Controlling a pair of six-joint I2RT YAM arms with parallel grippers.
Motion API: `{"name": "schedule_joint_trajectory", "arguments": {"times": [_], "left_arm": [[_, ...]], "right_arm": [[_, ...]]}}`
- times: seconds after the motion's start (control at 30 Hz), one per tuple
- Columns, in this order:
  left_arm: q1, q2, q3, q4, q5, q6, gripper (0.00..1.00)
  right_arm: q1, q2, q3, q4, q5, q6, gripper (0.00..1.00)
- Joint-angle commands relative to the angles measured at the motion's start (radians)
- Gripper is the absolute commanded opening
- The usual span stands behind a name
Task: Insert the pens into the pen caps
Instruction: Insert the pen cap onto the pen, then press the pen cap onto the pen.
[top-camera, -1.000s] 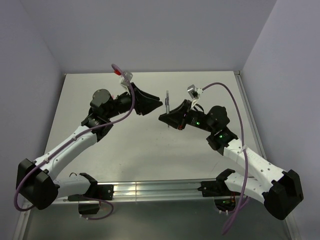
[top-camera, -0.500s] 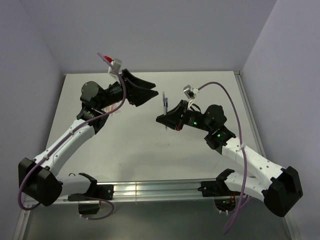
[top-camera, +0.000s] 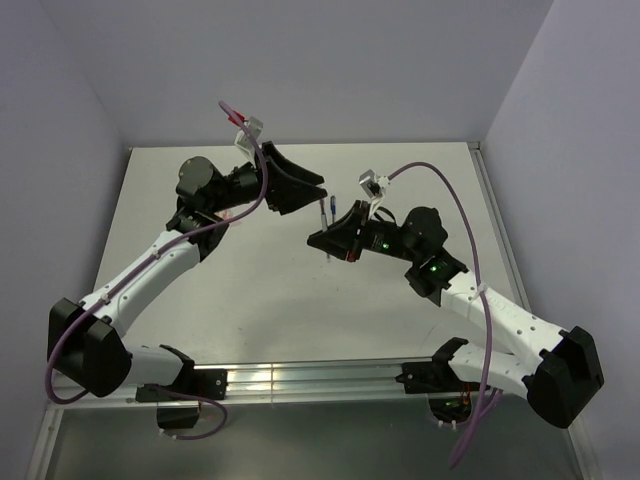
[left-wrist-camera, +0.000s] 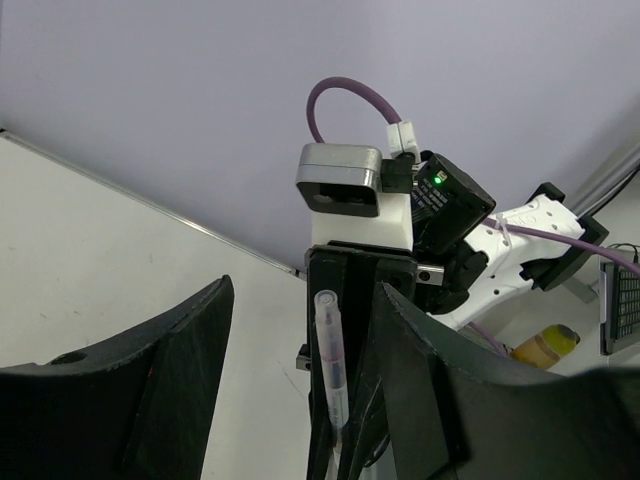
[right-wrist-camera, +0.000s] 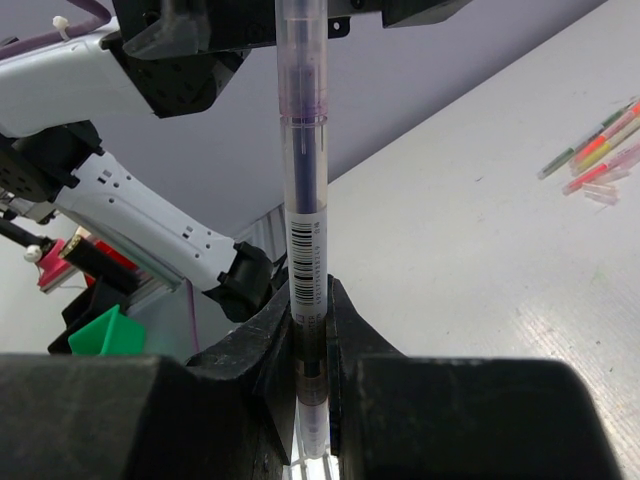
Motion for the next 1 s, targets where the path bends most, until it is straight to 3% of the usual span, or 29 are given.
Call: {"name": "schedule_joint_trajectory", "arguments": {"times": [0.0, 0.4, 0.5, 0.53, 0.6, 0.63, 0.97], "left_arm": [[-0.017, 0.006, 0.049, 0.049, 0.042, -0.008, 0.63], [-0.046, 0.003, 0.049, -0.018, 0.056, 0.028, 0.45], [-0.046, 0.0, 0.047, -0.021, 0.054, 0.028, 0.31], [-0.046, -0.003, 0.046, -0.02, 0.051, 0.024, 0.18], [-0.046, -0.002, 0.046, -0.011, 0.052, 0.021, 0.1], [-0.046, -0.003, 0.047, -0.012, 0.056, 0.021, 0.0], [-0.063, -0.018, 0.014, 0.026, 0.077, 0.031, 0.0]], "right_arm": [[0.011, 0.007, 0.056, 0.012, 0.005, -0.02, 0.0], [0.011, 0.003, 0.054, 0.003, 0.014, -0.027, 0.0], [0.013, 0.001, 0.054, 0.003, 0.014, -0.029, 0.0], [0.013, 0.001, 0.054, 0.001, 0.014, -0.029, 0.0], [0.013, 0.003, 0.056, 0.0, 0.014, -0.03, 0.0], [0.013, 0.003, 0.056, -0.002, 0.013, -0.03, 0.0], [0.011, 0.001, 0.085, -0.011, -0.013, -0.04, 0.0]]}}
